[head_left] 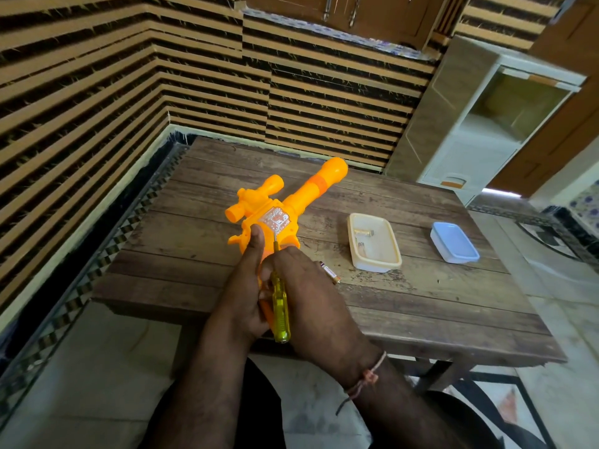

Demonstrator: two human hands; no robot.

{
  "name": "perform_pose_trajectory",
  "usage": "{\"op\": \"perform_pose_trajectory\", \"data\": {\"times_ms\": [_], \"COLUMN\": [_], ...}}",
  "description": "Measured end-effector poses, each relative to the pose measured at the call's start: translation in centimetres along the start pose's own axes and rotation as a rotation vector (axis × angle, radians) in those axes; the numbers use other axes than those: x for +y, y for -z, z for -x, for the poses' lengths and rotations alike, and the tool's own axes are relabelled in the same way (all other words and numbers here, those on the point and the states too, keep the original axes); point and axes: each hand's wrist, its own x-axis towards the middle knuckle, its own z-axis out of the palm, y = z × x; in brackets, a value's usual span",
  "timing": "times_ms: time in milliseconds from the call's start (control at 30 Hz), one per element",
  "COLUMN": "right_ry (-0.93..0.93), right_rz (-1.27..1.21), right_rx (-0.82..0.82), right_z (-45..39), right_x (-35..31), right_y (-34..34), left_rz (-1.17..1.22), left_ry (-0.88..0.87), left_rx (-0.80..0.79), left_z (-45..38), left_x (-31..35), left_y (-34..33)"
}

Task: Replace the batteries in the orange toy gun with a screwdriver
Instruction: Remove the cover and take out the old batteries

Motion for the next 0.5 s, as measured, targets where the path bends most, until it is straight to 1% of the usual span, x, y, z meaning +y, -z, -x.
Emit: {"op": "perform_pose_trajectory", "data": {"times_ms": [100, 167, 233, 333, 367, 400, 433, 500], "right_ry": [-0.039, -0.150, -0.268, -0.353, -0.388, -0.414, -0.454, -0.480], "right_rz": [-0.172, -0.430, -0.627, -0.601, -0.587, -0.560, -0.502, -0.320], "right_rx": [0.097, 0.194, 0.327, 0.548, 0.586, 0.600, 0.580, 0.501], "right_z": [0.7, 1.0, 1.1, 0.9, 1.0, 1.3, 1.6, 2.4], "right_x": [-0.2, -0.5, -0.1, 1.7, 2.4, 3.1, 3.9, 5.4], "right_y": [0.0, 0.2, 1.1, 3.0, 3.4, 3.5, 3.3, 2.2], "left_rz": [0.021, 0.045, 0.050, 0.046, 0.060, 0.068, 0.075, 0.078], "left_ry": [-0.028, -0.039, -0.095, -0.186, -0.210, -0.228, -0.244, -0.261], "left_rx": [-0.029, -0.038, 0.006, 0.123, 0.154, 0.180, 0.199, 0.215], "left_z": [0.2, 0.2, -0.2, -0.2, -0.2, -0.2, -0.3, -0.2], "left_x": [0.2, 0.2, 0.1, 0.5, 0.6, 0.6, 0.6, 0.6], "left_y": [0.0, 0.0, 0.4, 0.4, 0.4, 0.4, 0.5, 0.5]}}
